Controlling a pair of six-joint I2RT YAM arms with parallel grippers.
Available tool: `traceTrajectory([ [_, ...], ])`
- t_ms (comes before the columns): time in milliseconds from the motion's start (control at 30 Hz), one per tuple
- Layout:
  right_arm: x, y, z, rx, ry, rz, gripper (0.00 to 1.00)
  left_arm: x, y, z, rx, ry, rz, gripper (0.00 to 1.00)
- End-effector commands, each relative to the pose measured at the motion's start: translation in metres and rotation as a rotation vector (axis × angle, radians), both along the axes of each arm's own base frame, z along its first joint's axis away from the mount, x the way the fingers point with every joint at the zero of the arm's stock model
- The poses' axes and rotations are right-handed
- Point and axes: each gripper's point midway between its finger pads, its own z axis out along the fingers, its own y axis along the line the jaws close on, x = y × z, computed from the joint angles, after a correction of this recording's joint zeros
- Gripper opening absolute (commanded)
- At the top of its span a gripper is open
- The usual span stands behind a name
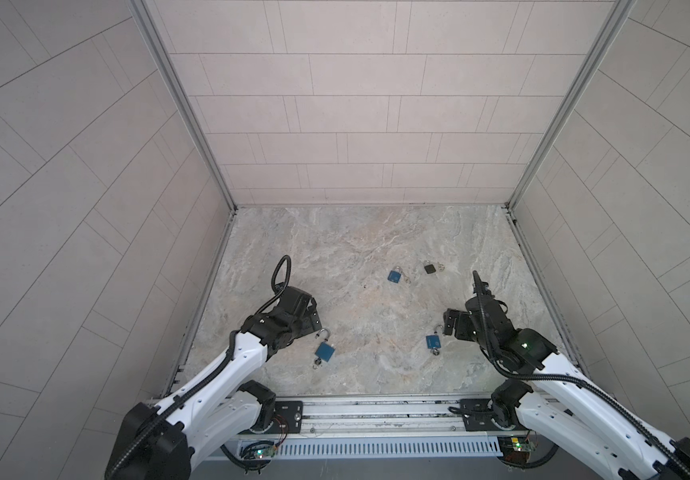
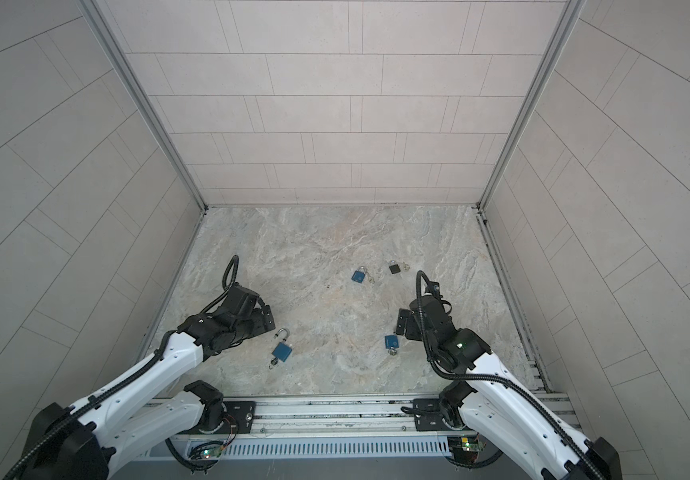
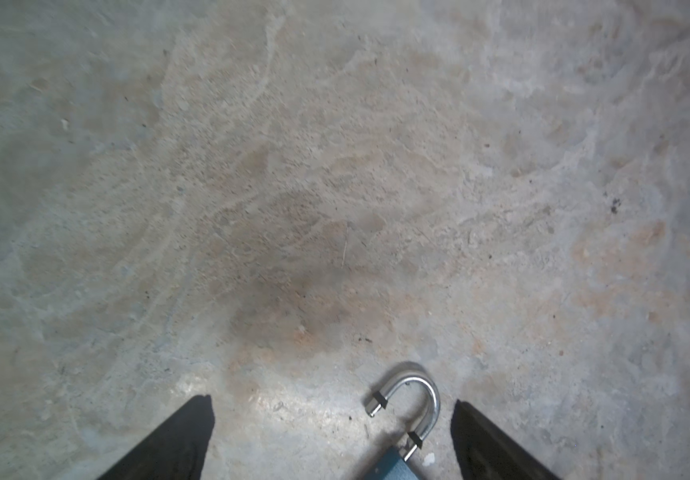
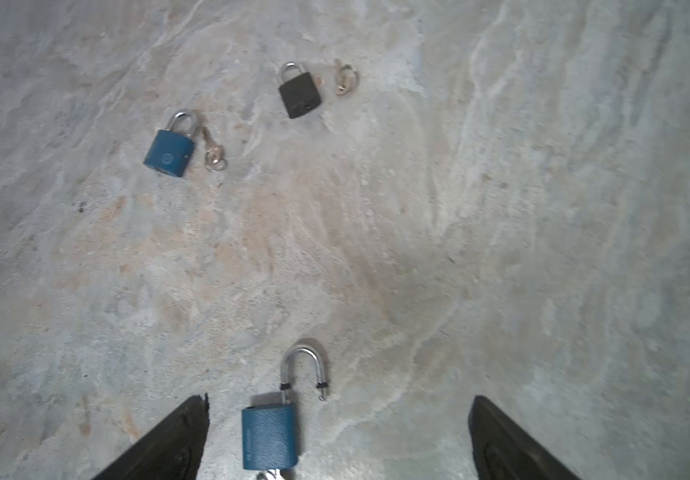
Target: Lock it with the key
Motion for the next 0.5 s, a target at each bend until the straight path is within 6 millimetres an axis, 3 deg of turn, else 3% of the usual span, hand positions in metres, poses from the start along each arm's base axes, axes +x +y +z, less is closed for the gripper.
traceTrajectory([
  [0,-0.02,-0.017,0.006,0.016,-0.022,-0.046,0.99,-0.015,-0.018,-0.004,0.014,0.083,-0.062,0.95],
  [67,-0.028,-0.016,0.009,0.047,-0.03,-0.024,0.99,-0.024,-0.03,-0.01,0.035,0.119,-0.094,0.9],
  [200,-0.033,0.001,-0.009,0.119,0.063,0.01,1.0,-0.039,-0.052,-0.011,0.018,0.116,-0.139,0.86],
  [333,-0.031,0.015,-0.025,0.168,0.107,0.034,0.99,-0.053,-0.048,-0.02,0.068,0.157,-0.148,0.85],
  [367,-0.029,0.017,-0.025,0.176,0.102,0.042,1.0,-0.055,-0.047,-0.024,0.081,0.169,-0.153,0.86],
  [400,-0.028,0.018,-0.025,0.176,0.095,0.048,0.99,-0.057,-0.046,-0.025,0.096,0.176,-0.156,0.99],
  [467,-0.027,0.02,-0.025,0.176,0.09,0.061,0.99,-0.058,-0.044,-0.03,0.137,0.191,-0.166,1.0],
])
